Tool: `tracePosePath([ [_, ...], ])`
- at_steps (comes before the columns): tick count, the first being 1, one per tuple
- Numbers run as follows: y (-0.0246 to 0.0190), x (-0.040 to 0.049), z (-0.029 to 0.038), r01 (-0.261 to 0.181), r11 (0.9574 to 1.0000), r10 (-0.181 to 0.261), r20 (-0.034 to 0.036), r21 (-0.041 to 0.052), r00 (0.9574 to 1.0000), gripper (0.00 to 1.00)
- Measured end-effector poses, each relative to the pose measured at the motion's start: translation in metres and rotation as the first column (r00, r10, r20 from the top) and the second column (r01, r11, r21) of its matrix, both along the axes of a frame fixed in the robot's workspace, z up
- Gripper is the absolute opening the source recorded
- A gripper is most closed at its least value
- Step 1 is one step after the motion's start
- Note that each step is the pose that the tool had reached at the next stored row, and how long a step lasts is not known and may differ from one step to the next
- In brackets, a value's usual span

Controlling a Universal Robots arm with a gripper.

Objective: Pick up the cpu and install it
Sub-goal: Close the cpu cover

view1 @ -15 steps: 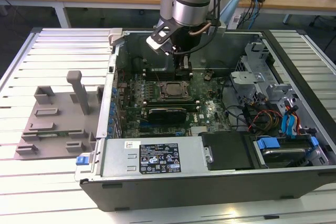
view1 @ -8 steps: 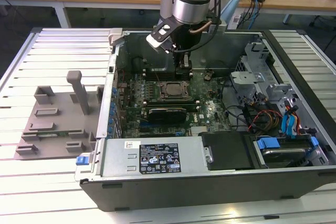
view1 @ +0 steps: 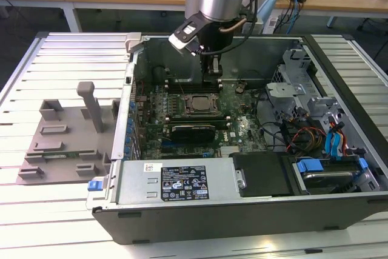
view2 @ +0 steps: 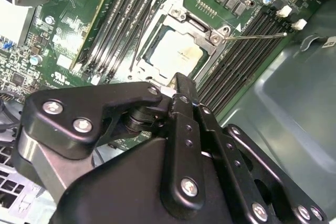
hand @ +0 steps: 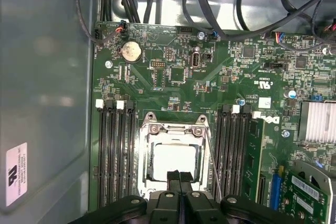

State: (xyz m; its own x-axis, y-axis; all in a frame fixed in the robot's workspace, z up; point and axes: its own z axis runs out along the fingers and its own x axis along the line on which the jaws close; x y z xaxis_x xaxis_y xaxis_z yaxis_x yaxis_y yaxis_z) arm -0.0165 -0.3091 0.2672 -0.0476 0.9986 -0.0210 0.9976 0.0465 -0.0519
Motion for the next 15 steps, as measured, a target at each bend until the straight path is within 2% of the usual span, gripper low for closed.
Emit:
tracePosePath([
  [2, 0.0, 0.0, 0.0053, 0.0, 1.0, 0.0, 0.0, -0.0001, 1.0, 0.11],
  [10, 0.0, 0.0, 0.0151, 0.0, 1.0, 0.0, 0.0, -0.0001, 1.0, 0.11],
  [15, 0.0, 0.0, 0.0159, 0.0, 1.0, 0.0, 0.0001, 0.0, 1.0, 0.11],
])
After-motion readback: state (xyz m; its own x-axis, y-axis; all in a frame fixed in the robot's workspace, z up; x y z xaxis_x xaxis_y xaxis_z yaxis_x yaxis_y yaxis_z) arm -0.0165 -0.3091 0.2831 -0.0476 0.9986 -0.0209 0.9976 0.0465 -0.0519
